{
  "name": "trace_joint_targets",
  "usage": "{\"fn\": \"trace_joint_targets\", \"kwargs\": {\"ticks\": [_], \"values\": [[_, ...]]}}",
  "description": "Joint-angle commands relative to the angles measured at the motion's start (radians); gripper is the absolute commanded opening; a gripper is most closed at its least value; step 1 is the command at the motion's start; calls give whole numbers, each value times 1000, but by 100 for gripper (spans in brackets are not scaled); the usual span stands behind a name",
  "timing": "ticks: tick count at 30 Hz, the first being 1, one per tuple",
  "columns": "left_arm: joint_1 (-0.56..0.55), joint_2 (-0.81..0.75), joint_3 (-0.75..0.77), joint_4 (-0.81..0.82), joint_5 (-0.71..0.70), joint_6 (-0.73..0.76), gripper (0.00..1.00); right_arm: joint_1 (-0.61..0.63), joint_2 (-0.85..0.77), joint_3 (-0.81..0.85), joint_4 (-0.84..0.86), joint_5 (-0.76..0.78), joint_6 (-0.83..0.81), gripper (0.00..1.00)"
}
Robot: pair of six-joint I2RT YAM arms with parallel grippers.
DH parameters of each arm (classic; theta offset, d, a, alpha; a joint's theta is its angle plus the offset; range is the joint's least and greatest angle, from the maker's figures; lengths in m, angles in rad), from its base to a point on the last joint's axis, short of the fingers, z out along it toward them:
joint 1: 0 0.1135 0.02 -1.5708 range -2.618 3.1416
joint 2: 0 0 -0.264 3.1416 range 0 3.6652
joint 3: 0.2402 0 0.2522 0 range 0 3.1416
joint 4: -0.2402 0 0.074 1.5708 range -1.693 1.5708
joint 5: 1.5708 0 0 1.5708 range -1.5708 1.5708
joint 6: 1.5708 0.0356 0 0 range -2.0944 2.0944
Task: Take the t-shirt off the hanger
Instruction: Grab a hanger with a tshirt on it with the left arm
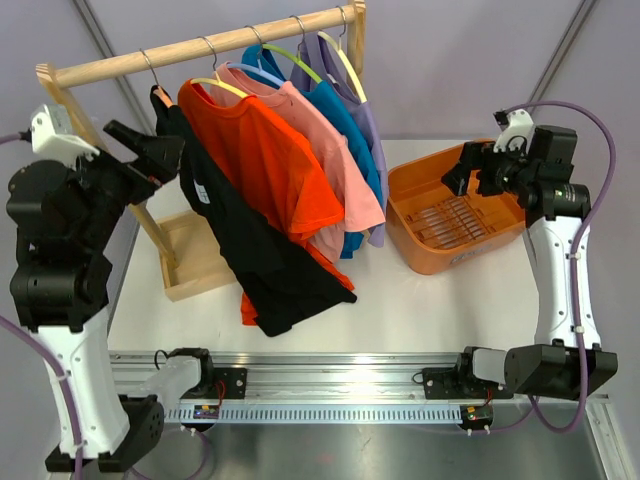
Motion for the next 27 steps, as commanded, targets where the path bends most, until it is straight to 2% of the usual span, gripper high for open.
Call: {"fn": "trace_joint_targets", "kwargs": {"ticks": [1,6,16,22,26,27], "values": [[5,94,110,0,-31,-32,99,73,32,72,-45,-36,-99,100],[5,215,215,32,-16,-58,99,114,66,68,-119,-5,-188,100],[-43,411,318,6,-215,24,93,149,78,34,-99,64,-231,99],[-57,456,330,3,-264,51,82,149,76,13,-54,93,-232,99],[-60,477,342,-2,-269,72,69,149,70,10,-42,90,-218,99],[-61,482,344,-6,-267,81,61,149,69,11,-42,91,-218,100]]}}
